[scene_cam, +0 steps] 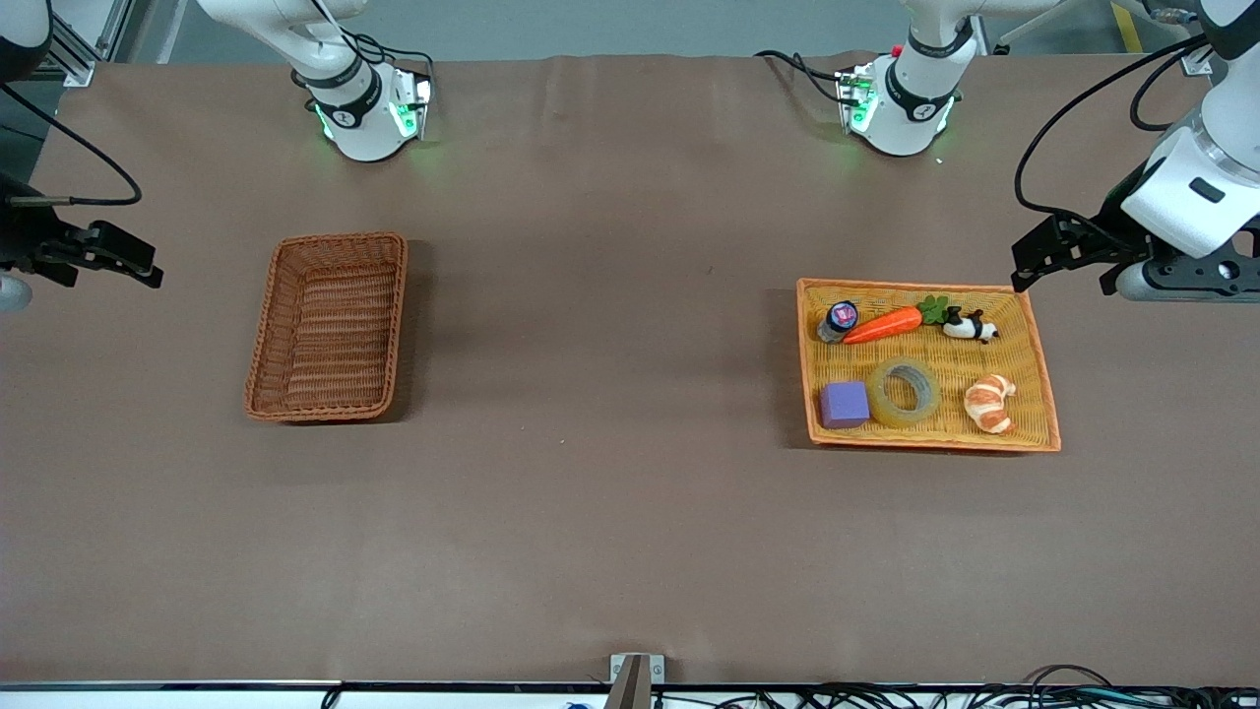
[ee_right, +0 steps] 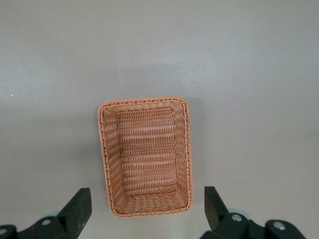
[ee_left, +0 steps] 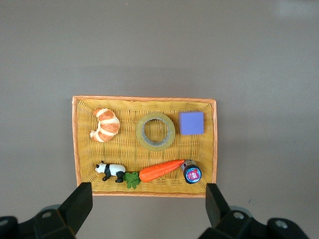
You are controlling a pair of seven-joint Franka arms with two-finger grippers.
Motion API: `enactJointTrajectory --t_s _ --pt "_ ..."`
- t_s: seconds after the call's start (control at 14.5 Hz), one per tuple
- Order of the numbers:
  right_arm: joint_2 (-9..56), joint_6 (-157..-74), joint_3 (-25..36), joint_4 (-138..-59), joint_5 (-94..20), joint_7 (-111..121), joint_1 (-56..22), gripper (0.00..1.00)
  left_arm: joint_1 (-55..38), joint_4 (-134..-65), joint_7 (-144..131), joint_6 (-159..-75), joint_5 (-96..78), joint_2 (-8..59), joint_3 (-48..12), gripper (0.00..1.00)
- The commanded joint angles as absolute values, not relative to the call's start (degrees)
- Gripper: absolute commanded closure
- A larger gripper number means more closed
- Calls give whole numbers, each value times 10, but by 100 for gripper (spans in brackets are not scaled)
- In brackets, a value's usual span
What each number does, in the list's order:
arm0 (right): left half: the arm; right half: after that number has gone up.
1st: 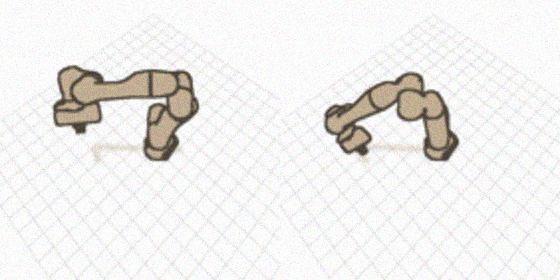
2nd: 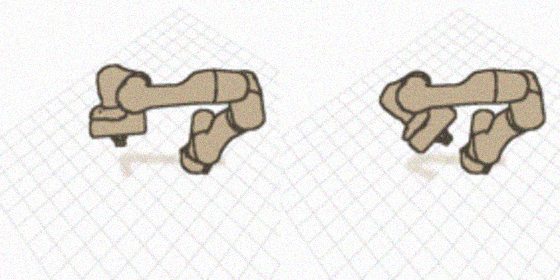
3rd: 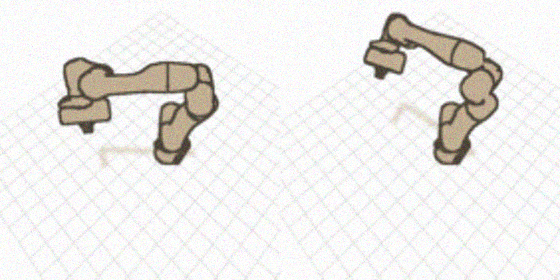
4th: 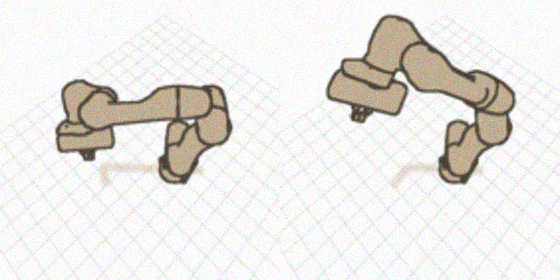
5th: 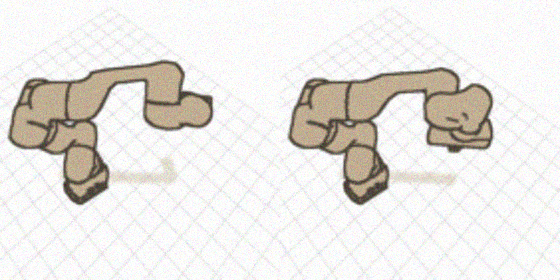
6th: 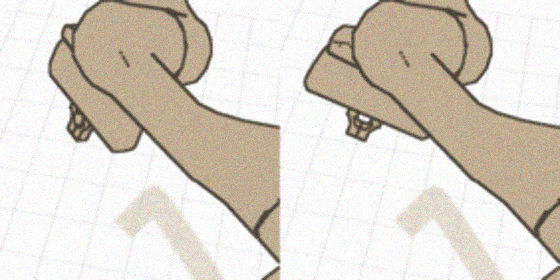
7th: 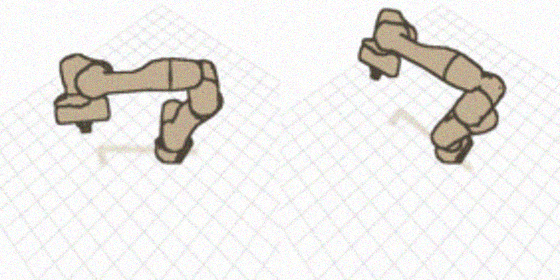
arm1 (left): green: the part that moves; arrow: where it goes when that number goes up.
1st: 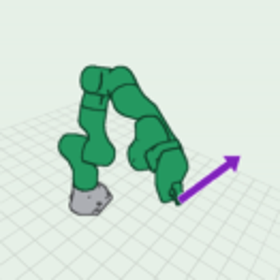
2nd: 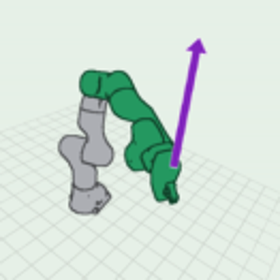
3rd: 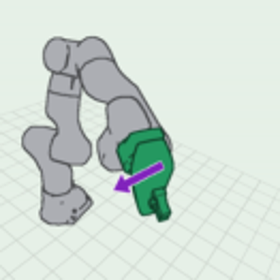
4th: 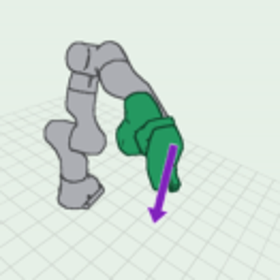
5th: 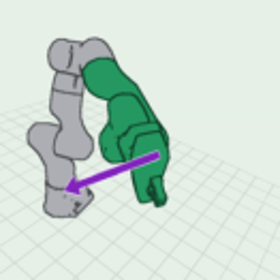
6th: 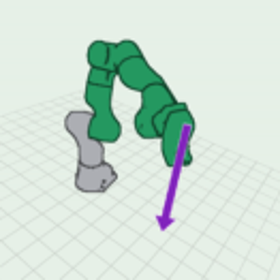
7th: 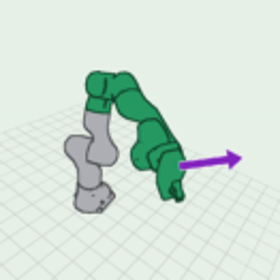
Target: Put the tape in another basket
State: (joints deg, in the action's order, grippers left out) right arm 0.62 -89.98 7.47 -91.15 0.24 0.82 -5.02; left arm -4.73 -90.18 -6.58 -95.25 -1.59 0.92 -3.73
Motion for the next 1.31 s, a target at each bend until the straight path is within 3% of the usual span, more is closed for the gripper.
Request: enactJointTrajectory --t_s 0.0,0.55,0.96,1.24 --pt "1 -899 72 -916 -8 15 -43 0 -47 -888 -66 -940 -18 11 -33 0" --pt "2 -900 72 -915 -8 15 -40 0 -47 -954 -64 -954 -17 22 -33 0" --pt "1 -898 72 -916 -8 15 -42 0 -45 -1084 -66 -1162 17 79 -37 0" --pt "1 -897 71 -916 -8 15 -41 0 -37 -1092 -67 -1232 18 179 -36 0"
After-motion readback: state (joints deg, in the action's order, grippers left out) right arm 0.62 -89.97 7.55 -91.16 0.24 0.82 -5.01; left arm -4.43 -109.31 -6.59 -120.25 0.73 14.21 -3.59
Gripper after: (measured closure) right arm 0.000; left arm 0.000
